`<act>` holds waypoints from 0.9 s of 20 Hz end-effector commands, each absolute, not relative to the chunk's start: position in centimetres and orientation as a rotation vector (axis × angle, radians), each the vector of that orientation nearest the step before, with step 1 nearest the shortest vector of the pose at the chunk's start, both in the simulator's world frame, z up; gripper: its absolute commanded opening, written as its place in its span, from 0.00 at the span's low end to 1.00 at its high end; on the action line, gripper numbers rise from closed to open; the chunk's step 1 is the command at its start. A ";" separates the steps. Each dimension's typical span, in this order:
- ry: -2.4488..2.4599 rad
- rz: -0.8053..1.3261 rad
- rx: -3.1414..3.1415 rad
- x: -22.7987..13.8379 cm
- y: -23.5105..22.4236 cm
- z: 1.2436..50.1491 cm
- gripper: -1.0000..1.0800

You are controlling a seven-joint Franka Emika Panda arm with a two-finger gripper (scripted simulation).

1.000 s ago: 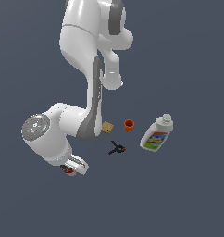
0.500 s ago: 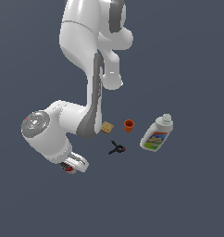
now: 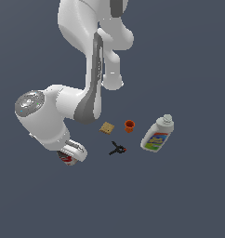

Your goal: Pick up a designated object from a clutter of objects.

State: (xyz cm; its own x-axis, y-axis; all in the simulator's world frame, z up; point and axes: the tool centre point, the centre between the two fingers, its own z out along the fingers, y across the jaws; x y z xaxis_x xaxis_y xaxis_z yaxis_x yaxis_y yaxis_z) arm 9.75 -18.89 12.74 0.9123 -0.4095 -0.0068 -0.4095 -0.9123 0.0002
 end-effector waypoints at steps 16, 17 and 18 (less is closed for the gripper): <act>0.658 0.001 -3.069 0.9 -19.7 27.9 0.00; 0.658 0.001 -3.069 0.3 -19.7 28.9 0.00; 0.659 0.001 -3.069 -0.3 -19.8 29.9 0.00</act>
